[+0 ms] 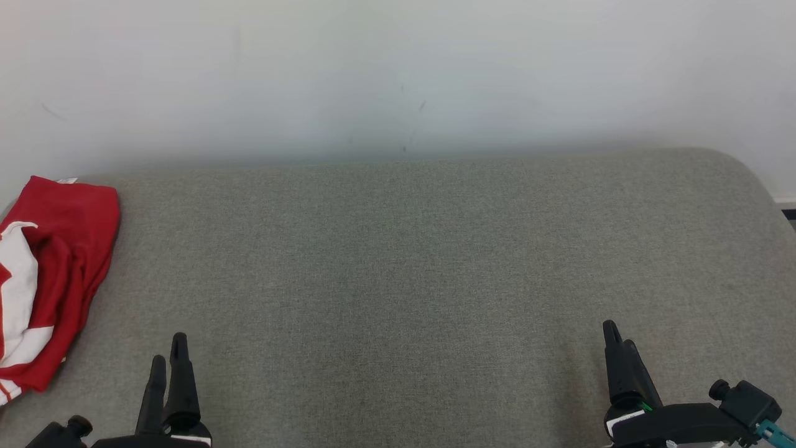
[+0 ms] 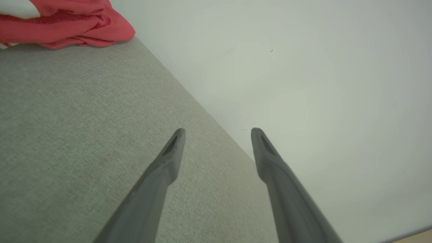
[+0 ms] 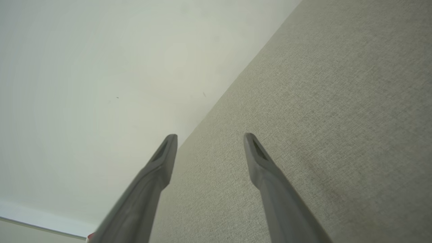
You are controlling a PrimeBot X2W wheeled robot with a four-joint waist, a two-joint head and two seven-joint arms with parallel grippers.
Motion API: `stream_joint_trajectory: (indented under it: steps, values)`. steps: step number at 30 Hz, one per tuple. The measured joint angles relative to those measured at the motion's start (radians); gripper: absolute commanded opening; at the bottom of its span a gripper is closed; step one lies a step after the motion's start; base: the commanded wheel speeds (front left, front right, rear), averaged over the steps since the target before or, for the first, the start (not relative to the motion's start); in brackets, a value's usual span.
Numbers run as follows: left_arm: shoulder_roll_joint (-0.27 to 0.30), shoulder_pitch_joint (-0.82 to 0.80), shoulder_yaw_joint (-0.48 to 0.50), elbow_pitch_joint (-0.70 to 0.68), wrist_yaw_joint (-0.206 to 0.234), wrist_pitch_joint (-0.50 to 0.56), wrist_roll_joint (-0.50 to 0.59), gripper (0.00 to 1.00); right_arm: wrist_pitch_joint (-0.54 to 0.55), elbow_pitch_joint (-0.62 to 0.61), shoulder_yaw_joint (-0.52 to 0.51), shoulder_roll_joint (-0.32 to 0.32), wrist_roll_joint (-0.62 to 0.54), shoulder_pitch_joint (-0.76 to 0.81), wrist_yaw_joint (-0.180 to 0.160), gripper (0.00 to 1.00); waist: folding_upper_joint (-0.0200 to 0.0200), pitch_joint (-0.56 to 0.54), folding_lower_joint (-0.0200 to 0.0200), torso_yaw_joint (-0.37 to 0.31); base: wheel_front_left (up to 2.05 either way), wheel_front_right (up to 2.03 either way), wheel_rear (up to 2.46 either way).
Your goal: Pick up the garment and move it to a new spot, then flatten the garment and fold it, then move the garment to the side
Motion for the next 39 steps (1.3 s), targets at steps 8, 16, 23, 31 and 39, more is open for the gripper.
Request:
stream_joint_trajectory:
  steps: [8,16,23,31,39]
  values:
    - [0.0,0.012,-0.04,-0.02,0.024,-0.022,0.207,1.0,-0.026,-0.015,0.004,0.0,-0.172,0.003,0.0,1.0,0.0,-0.002,0.0,-0.001,0.0,0.0,0.0]
    - [0.0,0.013,-0.063,-0.027,0.059,-0.044,0.367,1.0,-0.049,-0.028,0.003,0.0,-0.303,0.011,0.0,1.0,0.0,-0.005,0.0,-0.002,0.0,0.0,0.0]
    - [0.001,0.015,-0.076,-0.021,0.104,-0.061,0.476,1.0,-0.07,-0.03,0.002,-0.001,-0.421,0.014,0.001,1.0,0.0,-0.007,0.0,-0.004,0.0,0.0,0.0]
    - [0.002,0.016,-0.09,-0.023,0.135,-0.079,0.579,1.0,-0.091,-0.044,-0.007,-0.001,-0.539,0.017,0.001,1.0,0.0,-0.01,0.0,-0.005,0.0,0.0,0.0]
    - [0.018,0.022,-0.1,-0.024,0.127,-0.098,0.649,1.0,-0.114,-0.053,-0.023,-0.001,-0.631,0.024,0.002,1.0,0.0,-0.013,0.0,-0.005,0.0,0.0,0.0]
